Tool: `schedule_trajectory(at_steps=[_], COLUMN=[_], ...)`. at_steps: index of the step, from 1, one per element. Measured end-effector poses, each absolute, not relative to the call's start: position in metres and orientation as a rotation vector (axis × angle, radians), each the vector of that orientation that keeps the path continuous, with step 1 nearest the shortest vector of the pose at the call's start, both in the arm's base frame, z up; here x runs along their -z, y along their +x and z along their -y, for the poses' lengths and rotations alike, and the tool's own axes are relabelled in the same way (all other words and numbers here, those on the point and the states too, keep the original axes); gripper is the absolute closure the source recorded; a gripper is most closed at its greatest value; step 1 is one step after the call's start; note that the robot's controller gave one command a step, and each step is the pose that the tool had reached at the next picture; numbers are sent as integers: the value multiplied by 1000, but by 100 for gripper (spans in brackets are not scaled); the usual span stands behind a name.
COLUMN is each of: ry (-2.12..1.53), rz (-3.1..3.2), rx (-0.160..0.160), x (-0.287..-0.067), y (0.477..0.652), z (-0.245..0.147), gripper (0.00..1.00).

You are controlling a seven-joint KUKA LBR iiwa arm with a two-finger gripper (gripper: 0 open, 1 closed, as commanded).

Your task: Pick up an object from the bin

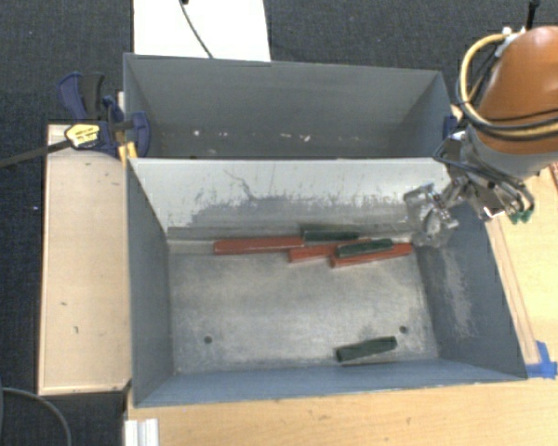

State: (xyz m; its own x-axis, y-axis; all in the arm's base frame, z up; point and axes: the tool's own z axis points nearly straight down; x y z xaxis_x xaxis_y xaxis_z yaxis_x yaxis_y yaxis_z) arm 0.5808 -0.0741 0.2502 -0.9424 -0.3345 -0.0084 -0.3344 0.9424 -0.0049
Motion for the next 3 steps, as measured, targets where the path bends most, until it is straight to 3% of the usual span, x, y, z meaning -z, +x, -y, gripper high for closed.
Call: schedule_trajectory(at_steps=[1,2,3], ry=[-730,-725,-184], rz=[-3060,-3054,-3139], rx=[-5,-1,-1], x=[-180,-183,-69], y=[531,534,498], z=[40,41,24], gripper=[100,0,0])
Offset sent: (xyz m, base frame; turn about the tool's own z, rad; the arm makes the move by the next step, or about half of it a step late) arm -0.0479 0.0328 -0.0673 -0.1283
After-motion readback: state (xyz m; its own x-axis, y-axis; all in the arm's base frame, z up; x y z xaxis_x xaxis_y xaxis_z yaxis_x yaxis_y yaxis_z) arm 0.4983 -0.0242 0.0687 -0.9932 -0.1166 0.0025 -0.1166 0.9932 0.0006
